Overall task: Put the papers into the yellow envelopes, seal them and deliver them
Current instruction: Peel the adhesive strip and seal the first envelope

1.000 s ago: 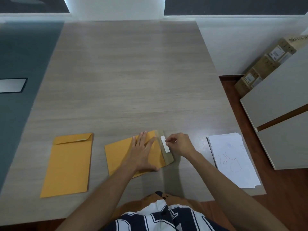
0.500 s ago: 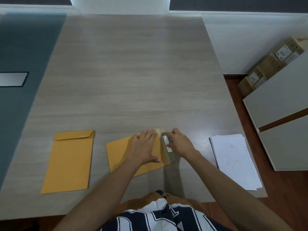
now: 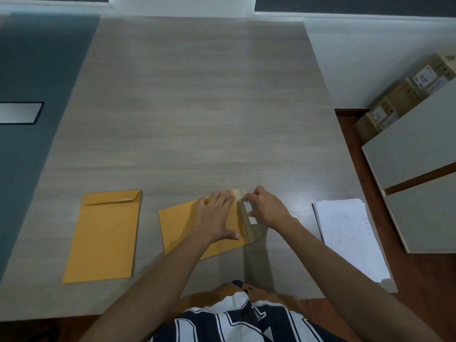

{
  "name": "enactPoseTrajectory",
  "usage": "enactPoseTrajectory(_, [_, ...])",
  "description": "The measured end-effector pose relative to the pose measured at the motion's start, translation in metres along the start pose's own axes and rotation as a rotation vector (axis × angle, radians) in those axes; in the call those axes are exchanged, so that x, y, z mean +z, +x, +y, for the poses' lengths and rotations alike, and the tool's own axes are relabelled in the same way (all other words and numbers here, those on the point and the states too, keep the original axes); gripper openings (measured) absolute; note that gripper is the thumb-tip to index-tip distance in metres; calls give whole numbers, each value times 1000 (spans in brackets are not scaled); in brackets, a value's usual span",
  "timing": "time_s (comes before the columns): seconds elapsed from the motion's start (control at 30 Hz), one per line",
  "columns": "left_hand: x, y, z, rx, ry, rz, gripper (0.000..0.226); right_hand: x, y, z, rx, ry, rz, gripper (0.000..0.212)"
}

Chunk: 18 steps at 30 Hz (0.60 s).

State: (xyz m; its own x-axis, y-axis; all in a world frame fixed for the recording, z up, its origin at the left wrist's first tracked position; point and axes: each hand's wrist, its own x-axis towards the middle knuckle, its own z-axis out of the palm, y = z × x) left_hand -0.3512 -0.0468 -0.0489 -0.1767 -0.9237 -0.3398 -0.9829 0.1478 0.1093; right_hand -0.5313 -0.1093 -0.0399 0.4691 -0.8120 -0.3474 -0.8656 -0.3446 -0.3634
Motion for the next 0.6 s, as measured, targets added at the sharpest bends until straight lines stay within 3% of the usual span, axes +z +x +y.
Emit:
enactPoseTrajectory(0.13, [0,0,0,-1,-2,7,118,0,3,-1,-4,29,15,40])
enactPoseTrajectory(0.33, [0,0,0,-7,1,0,120,-1,6,-3,-55,81,108,10])
enactPoseTrajectory(0.47, [0,0,0,-7,-1,-6,120,-8,6,-2,30,253,131,11])
enactPoseTrajectory(0.6, [1,1,0,-4,-5,-5,119,-19,2,7,163,515,263,7])
